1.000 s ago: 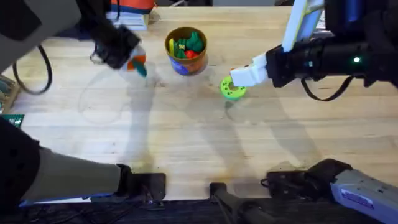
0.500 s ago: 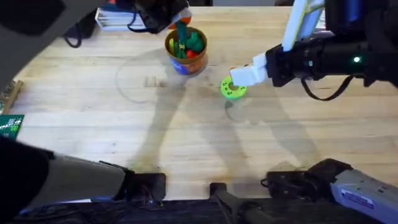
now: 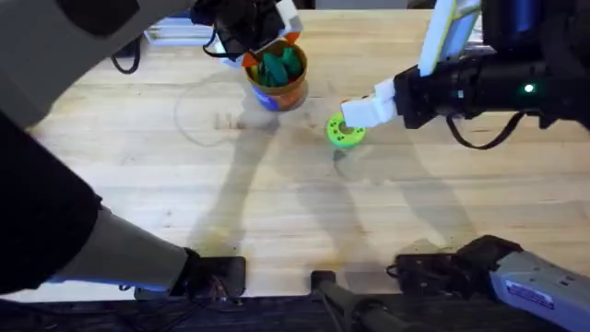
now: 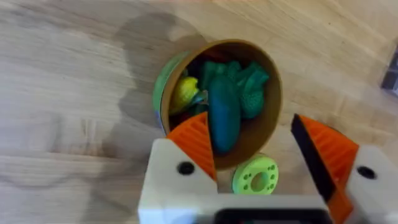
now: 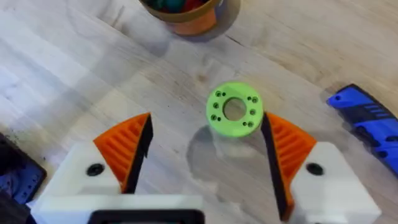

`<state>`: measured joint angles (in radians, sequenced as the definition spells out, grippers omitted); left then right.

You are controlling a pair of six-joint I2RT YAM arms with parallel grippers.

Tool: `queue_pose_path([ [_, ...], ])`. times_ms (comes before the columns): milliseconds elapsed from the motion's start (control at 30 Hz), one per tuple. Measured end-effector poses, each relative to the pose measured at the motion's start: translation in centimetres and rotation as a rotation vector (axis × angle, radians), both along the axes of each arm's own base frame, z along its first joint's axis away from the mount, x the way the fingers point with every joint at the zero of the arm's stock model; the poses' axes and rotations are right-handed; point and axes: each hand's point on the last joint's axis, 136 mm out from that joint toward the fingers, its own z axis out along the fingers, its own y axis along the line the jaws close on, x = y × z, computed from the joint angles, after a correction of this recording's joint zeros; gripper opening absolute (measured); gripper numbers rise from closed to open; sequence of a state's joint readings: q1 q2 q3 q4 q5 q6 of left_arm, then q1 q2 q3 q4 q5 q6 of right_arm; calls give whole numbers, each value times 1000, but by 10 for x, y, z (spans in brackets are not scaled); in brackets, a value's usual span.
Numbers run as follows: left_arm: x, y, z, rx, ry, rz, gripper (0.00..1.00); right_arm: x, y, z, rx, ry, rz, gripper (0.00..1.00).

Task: Pick up the gripper from the table and insert it into the empty holder that is missing its gripper. Then pick up a screw, insert it into the mounting hole, and use the screwdriver to tighten it. Finally, clean up the table by picking up the vegetable and placing it into the bucket.

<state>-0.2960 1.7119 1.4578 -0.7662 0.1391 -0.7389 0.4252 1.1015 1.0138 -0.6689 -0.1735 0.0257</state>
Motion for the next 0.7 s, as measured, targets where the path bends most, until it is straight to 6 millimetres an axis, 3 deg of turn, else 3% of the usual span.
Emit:
queue_pose_path([
  [133,-2,1,-1,5,8,-6,927,1,0,1,2,-5,-2,993],
  [200,-7,2,2,18,15,-24,959,1,-2,0,-2,1,-6,993],
  [367,-28,8,43,77,-34,-144,969,-5,-17,15,-9,5,-47,993],
  [533,-82,24,95,166,-102,-314,975,-13,-32,50,18,-68,-83,993],
  [700,-133,40,111,246,-98,-464,975,-26,-37,57,22,-76,-85,993],
])
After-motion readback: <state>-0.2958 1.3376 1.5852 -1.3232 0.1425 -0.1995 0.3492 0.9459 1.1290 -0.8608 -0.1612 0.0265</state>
